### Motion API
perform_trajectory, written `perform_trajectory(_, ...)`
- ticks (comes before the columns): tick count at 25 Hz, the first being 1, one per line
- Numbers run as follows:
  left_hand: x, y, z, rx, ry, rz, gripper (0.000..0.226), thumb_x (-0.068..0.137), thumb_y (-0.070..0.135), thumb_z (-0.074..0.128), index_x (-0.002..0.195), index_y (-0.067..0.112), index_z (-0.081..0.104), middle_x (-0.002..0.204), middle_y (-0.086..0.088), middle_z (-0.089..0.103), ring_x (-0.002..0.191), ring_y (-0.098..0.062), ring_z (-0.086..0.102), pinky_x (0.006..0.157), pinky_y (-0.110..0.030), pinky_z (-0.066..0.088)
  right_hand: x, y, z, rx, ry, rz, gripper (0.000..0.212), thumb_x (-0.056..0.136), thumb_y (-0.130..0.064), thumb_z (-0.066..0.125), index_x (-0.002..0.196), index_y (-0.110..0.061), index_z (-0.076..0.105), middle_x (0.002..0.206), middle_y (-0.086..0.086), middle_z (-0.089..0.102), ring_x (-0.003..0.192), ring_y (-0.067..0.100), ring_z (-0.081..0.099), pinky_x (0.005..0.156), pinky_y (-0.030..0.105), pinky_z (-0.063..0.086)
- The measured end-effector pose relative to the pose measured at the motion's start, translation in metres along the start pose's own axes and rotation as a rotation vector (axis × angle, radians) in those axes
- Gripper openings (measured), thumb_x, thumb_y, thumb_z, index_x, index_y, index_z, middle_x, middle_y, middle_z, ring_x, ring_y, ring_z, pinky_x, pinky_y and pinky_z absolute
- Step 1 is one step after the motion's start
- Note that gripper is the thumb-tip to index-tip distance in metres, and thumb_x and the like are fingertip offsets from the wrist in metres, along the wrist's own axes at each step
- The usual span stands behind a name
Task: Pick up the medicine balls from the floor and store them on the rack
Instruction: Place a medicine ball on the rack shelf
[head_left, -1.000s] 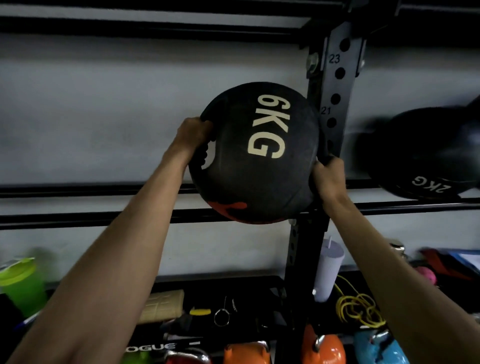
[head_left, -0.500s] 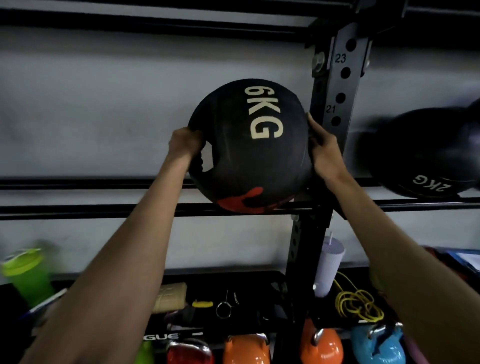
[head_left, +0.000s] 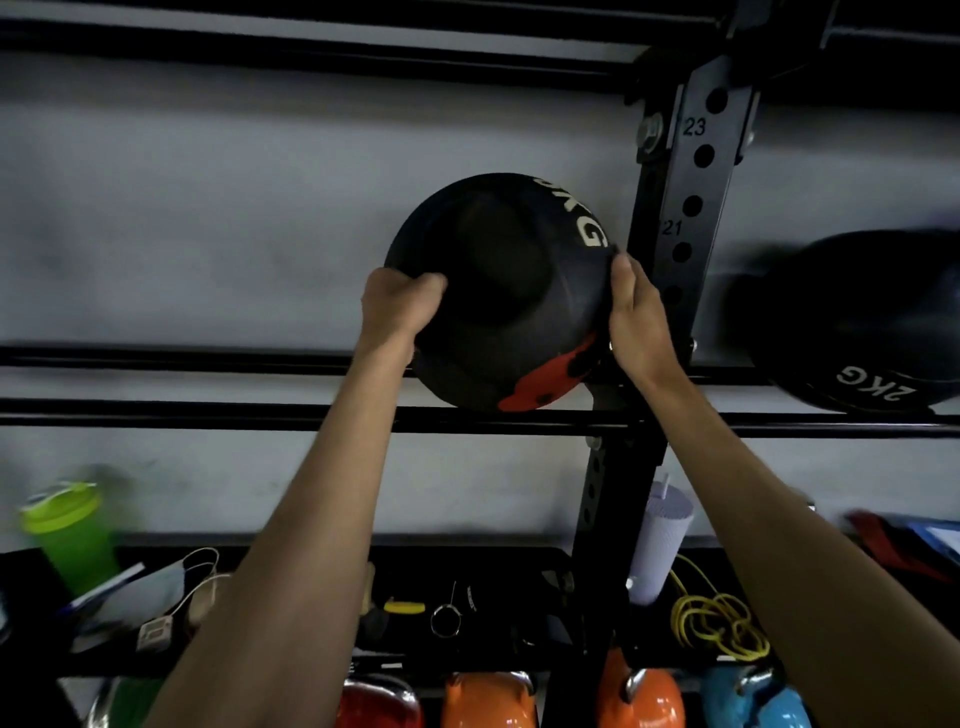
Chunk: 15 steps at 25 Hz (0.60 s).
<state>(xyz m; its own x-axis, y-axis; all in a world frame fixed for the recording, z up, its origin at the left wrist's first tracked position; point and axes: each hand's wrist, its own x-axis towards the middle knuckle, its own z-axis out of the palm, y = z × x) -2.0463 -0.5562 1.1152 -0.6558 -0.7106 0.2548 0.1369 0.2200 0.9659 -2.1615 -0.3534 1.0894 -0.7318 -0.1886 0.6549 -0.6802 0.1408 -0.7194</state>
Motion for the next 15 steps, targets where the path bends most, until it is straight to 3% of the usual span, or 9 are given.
perform_trajectory(2,-0.008,0.009,0.02,-0.005,0.0,0.084,0.021,0.087,0.018,0.067,0.07,0.015,0.054,0.08,-0.002,0.061,0.074,-0.014,0.06,0.08,-0.031,0.055,0.005,0.013,-0.007,-0.168,0.069,-0.003,0.042,0.11,-0.023,0.03,0.138,-0.006,0.056,0.134,0.016,0.059,0.128,0.028,0.052,0.103,0.022,0.034)
perform_trajectory(4,-0.01,0.018,0.041,0.038,-0.014,0.151,0.021,0.09,0.022,0.066,0.074,0.01,0.058,0.07,0.001,0.056,0.064,-0.009,0.055,0.074,-0.03,0.053,0.005,0.026,-0.015,-0.239,0.095,0.01,0.038,0.107,-0.012,0.034,0.135,-0.005,0.059,0.127,0.019,0.061,0.121,0.031,0.055,0.093,0.018,0.033)
perform_trajectory(7,0.008,0.018,0.056,0.116,-0.003,0.163,0.031,0.095,0.033,0.059,0.08,0.006,0.062,0.069,0.0,0.056,0.066,-0.016,0.057,0.078,-0.038,0.056,-0.005,0.037,-0.018,-0.234,0.074,0.034,0.039,0.106,-0.026,0.042,0.138,-0.01,0.057,0.129,0.014,0.061,0.118,0.024,0.058,0.095,0.021,0.04)
perform_trajectory(8,0.015,0.016,0.057,0.127,-0.012,0.139,0.036,0.097,0.04,0.055,0.081,0.008,0.061,0.076,-0.002,0.059,0.071,-0.016,0.059,0.084,-0.039,0.056,-0.009,0.038,-0.013,-0.23,0.054,0.041,0.045,0.105,-0.036,0.043,0.14,-0.01,0.056,0.131,0.014,0.06,0.12,0.025,0.058,0.1,0.027,0.044)
perform_trajectory(10,0.024,0.009,0.058,0.15,-0.06,0.054,0.065,0.095,0.062,0.045,0.119,0.004,0.059,0.112,-0.01,0.066,0.097,-0.023,0.063,0.094,-0.041,0.053,-0.017,0.039,-0.001,-0.219,-0.014,0.055,0.058,0.103,-0.049,0.045,0.148,-0.012,0.046,0.141,0.015,0.052,0.129,0.027,0.053,0.111,0.036,0.042)
perform_trajectory(12,0.025,0.002,0.059,0.165,-0.1,0.007,0.094,0.091,0.073,0.039,0.148,-0.001,0.035,0.14,-0.014,0.054,0.122,-0.03,0.056,0.102,-0.04,0.048,-0.024,0.038,0.006,-0.225,-0.046,0.073,0.065,0.103,-0.049,0.047,0.156,-0.015,0.033,0.15,0.016,0.041,0.136,0.027,0.044,0.111,0.025,0.033)
perform_trajectory(13,0.024,-0.001,0.06,0.15,-0.107,0.029,0.097,0.09,0.074,0.038,0.151,-0.001,0.028,0.146,-0.014,0.049,0.129,-0.031,0.052,0.104,-0.037,0.045,-0.025,0.039,0.006,-0.223,-0.049,0.083,0.066,0.103,-0.048,0.048,0.158,-0.015,0.03,0.151,0.015,0.038,0.137,0.027,0.043,0.107,0.018,0.03)
perform_trajectory(15,0.019,-0.009,0.06,0.101,-0.137,0.108,0.1,0.088,0.078,0.035,0.154,0.004,0.027,0.151,-0.012,0.045,0.136,-0.029,0.047,0.109,-0.037,0.04,-0.026,0.04,0.006,-0.21,-0.055,0.09,0.066,0.102,-0.049,0.048,0.157,-0.017,0.031,0.15,0.014,0.041,0.136,0.026,0.045,0.107,0.02,0.033)
